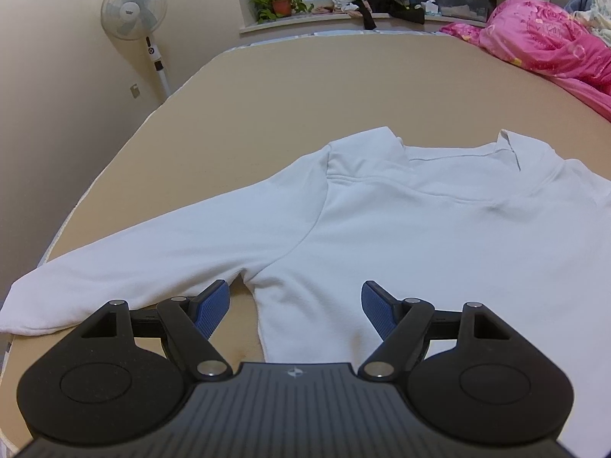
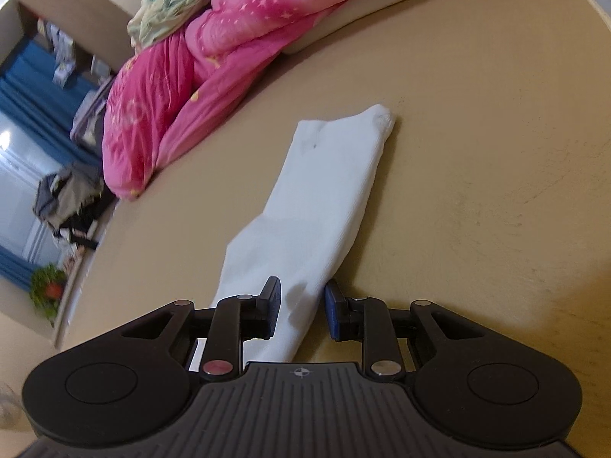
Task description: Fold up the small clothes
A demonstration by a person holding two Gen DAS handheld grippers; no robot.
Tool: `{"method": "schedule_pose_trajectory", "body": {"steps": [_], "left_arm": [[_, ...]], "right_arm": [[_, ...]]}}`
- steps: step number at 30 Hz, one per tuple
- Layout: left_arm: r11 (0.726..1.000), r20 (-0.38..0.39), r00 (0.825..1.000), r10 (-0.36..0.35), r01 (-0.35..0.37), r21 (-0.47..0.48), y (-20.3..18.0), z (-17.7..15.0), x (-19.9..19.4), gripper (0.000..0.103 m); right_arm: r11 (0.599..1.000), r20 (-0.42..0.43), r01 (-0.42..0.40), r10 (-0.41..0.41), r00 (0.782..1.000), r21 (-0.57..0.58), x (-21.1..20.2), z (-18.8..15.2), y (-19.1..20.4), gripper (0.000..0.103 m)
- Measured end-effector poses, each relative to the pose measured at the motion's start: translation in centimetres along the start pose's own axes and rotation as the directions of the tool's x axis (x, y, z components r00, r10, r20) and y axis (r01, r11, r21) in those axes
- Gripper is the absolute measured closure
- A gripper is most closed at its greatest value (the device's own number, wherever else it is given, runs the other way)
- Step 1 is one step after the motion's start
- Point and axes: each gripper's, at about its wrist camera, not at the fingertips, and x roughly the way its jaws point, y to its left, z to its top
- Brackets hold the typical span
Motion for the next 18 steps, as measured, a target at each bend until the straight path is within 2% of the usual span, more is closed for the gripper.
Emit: {"method": "schedule_pose_trajectory", "body": {"steps": [4, 9, 15, 16, 17, 18], "left_arm": [[1.000, 0.000, 1.000, 0.001, -0.001, -0.001, -0.03, -0.03, -0.01, 0.022], [1.000, 0.002, 1.000, -0.002, 0.002, -0.008, 0.08, 0.08, -0.04, 0.022], [1.000, -0.003, 1.000, -0.011, 0.011, -0.019, 0.38, 0.10, -0.12, 0.022], [1.000, -0.004, 1.000, -0.011, 0.011, -0.020, 0.41, 0.10, -0.14, 0.022], [1.000, -0.004, 1.000, -0.011, 0.011, -0.023, 0.49, 0.09, -0.16, 0.022], [1.000, -0.005, 1.000, -0.011, 0.011, -0.024, 0.51, 0.12, -0.21, 0.022]], "right_arm": [[1.000, 0.016, 0.013, -0.013, 1.000, -0.003, 0.42, 0.05, 0.22, 0.078], [0.999, 0.029, 0.034, -0.034, 0.999, 0.008, 0.45, -0.01, 0.27, 0.086], [0.998, 0.043, 0.056, -0.056, 0.998, 0.007, 0.29, -0.25, 0.53, 0.088], [0.998, 0.045, 0.057, -0.058, 0.997, 0.006, 0.26, -0.27, 0.55, 0.089], [0.997, 0.048, 0.071, -0.071, 0.996, 0.005, 0.24, -0.30, 0.61, 0.096], [0.997, 0.050, 0.080, -0.080, 0.996, 0.009, 0.22, -0.31, 0.59, 0.098]]}}
